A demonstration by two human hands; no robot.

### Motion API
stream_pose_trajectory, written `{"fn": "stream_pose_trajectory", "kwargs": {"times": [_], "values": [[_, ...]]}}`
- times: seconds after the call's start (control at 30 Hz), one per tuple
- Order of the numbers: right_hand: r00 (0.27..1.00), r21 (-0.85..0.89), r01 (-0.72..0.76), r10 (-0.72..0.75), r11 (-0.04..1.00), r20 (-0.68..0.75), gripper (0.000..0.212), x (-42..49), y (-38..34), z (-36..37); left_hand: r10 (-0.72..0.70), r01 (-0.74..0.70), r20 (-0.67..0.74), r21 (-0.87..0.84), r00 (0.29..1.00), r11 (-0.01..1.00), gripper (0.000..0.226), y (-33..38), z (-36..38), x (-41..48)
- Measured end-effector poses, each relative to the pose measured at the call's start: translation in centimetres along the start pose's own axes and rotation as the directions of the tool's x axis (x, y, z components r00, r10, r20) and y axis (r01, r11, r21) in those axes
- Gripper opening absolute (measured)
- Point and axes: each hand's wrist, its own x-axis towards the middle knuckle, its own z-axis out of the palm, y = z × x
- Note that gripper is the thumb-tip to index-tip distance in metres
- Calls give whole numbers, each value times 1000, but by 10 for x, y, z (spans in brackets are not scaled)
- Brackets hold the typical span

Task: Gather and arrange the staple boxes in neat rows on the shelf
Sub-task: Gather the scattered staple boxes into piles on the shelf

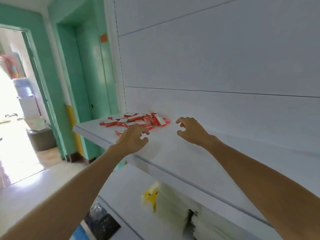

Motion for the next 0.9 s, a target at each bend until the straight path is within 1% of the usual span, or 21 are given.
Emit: {"fn": "stream_pose_trajectory", "kwargs": {"times": [0.13, 0.23, 0.33, 0.4, 0.6, 0.83, 0.9], "values": [[999, 13, 36, -36, 999, 35, 45, 21, -41, 37, -21, 21, 1, 6, 1000, 1000, 24, -53, -23, -16], [998, 74, 45, -48, 996, 38, 43, 32, -65, 62, -33, 32, -11, -10, 999, 999, 25, -85, -31, -26], [993, 72, 82, -88, 994, 84, 46, 41, -85, 80, -49, 49, -2, -25, 999, 998, 23, -110, -35, -31], [991, 71, 98, -104, 993, 85, 46, 51, -96, 88, -72, 72, -6, -25, 997, 997, 23, -125, -37, -27], [985, 30, 132, -134, 991, 111, 44, 93, -111, 114, -85, 86, 5, -20, 996, 996, 23, -163, -27, 4], [985, 40, 134, -137, 990, 109, 39, 172, -107, 138, -110, 109, -10, -31, 994, 994, 24, -209, -16, 63], [984, 47, 144, -148, 988, 95, 38, 195, -109, 144, -119, 118, -37, -22, 992, 993, 24, -221, -17, 83]]}}
